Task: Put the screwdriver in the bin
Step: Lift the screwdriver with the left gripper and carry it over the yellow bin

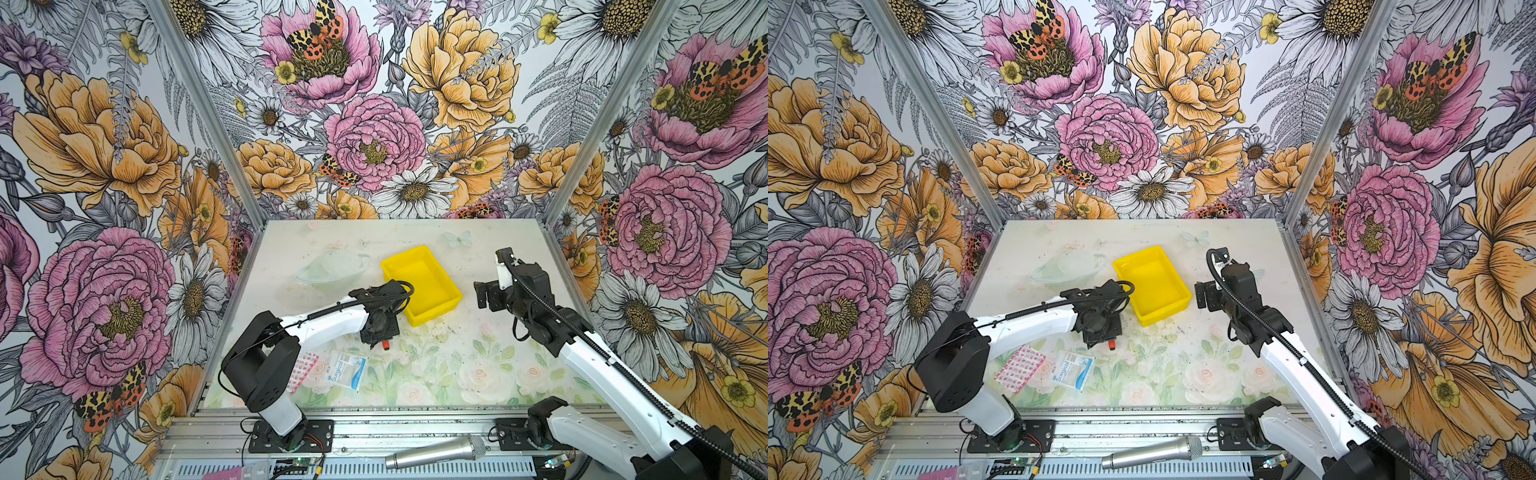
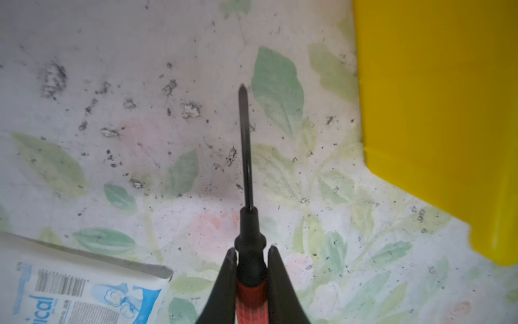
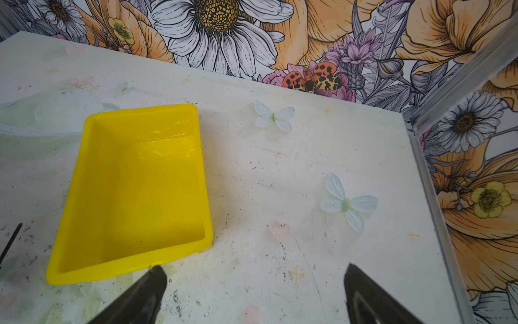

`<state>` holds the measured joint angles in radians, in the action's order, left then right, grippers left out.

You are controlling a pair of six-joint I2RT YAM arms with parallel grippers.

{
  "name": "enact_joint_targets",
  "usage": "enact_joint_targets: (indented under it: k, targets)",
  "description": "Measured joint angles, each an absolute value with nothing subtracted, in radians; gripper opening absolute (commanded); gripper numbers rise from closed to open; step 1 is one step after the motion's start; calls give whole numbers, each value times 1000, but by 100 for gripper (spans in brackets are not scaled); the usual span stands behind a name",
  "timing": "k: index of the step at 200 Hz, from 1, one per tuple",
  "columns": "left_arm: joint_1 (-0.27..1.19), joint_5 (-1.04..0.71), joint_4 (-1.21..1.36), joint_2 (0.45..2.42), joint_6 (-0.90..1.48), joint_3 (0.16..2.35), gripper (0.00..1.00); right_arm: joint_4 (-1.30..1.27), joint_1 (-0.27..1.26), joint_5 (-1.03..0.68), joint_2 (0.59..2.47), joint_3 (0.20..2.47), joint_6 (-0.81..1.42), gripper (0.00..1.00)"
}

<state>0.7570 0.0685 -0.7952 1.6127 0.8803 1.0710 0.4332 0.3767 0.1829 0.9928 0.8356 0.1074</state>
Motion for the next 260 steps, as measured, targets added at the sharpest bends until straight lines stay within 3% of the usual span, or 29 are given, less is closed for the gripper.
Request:
enact_joint_targets:
  k: [143,260]
  targets:
    - [657,54,-820,1523,765,1335,0,408,377,199,1055,910,213,100]
    - [657,12,-820,1759,703,1688,0,407,376,233,955,882,249,100]
